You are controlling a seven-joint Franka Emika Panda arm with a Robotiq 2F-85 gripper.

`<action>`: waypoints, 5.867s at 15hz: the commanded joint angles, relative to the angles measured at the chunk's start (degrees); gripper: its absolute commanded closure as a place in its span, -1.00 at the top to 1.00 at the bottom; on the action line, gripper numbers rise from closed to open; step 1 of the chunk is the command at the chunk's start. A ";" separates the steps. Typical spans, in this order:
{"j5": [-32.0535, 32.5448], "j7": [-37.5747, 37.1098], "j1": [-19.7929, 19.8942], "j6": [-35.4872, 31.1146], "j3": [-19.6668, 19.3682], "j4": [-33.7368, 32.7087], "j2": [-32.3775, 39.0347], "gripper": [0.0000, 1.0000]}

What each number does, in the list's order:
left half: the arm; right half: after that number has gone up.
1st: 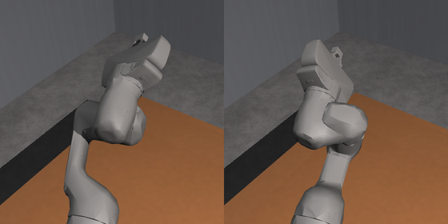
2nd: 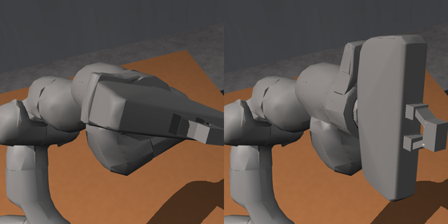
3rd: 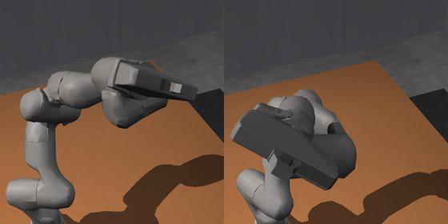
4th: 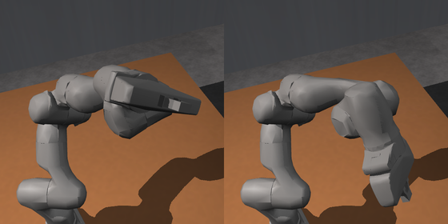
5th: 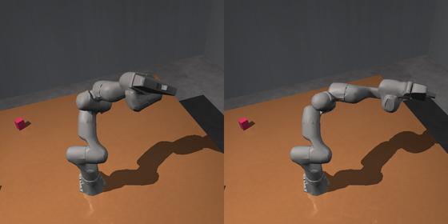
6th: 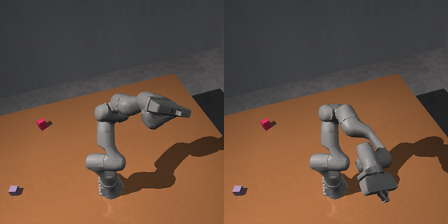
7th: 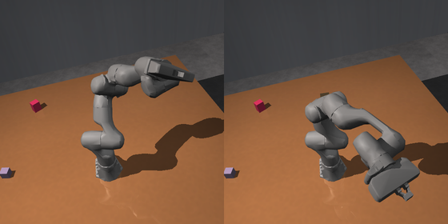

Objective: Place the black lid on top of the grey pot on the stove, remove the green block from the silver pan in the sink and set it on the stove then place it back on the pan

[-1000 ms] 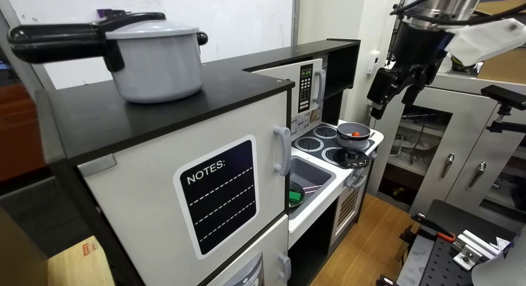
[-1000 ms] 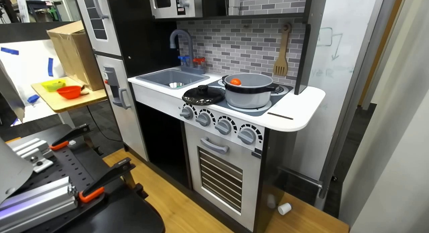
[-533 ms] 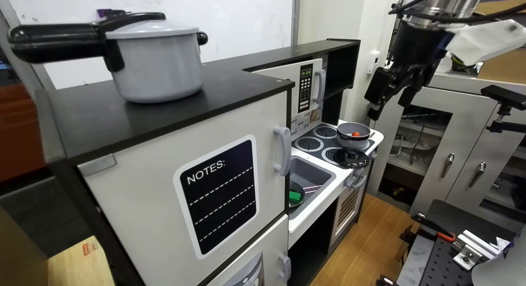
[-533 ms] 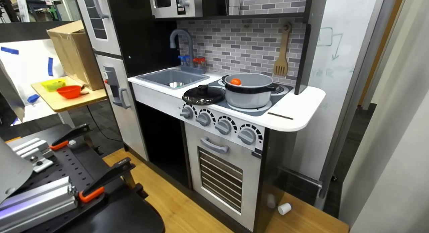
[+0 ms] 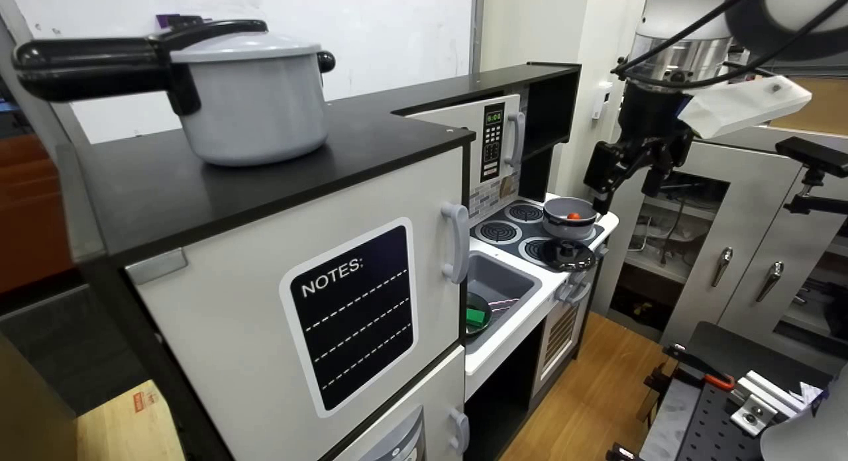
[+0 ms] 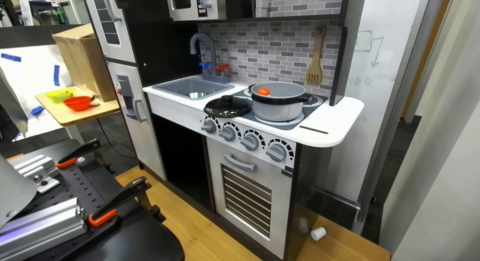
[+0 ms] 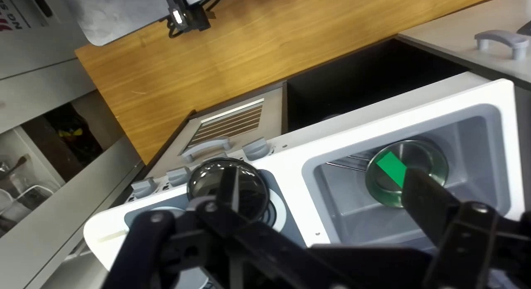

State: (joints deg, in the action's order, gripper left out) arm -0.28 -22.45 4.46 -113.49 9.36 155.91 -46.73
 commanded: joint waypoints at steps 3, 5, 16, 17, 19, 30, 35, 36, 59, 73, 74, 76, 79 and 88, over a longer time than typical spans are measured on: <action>2.78 0.71 2.76 -1.74 -2.86 -1.26 5.70 1.00; 0.04 3.00 1.03 -1.77 -5.26 -1.12 5.90 1.00; -0.65 3.49 0.51 -1.55 -5.19 -0.59 4.75 1.00; -0.65 3.49 0.51 -1.55 -5.19 -0.59 4.75 1.00; -1.01 3.43 0.43 -1.73 -5.29 -0.81 5.69 1.00; -1.50 7.40 3.90 -12.22 -13.63 -6.06 23.98 1.00; 4.78 6.61 6.39 -12.13 -14.25 -8.69 29.07 1.00; 5.82 6.74 6.66 -11.90 -14.47 -9.07 29.68 1.00; 6.18 6.72 5.32 -16.62 -14.76 -10.80 35.58 1.00; 8.88 6.63 5.09 -20.45 -14.68 -14.38 43.85 1.00; 9.11 6.80 5.04 -20.94 -15.01 -15.58 45.93 1.00; 9.09 7.29 4.73 -21.62 -15.80 -18.30 49.92 1.00; 8.38 7.94 4.29 -21.40 -16.70 -22.06 54.58 1.00; 5.63 10.35 4.34 -21.15 -17.17 -21.70 55.45 1.00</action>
State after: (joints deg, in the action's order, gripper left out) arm 7.03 -14.23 9.31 -135.21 -6.98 133.59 9.73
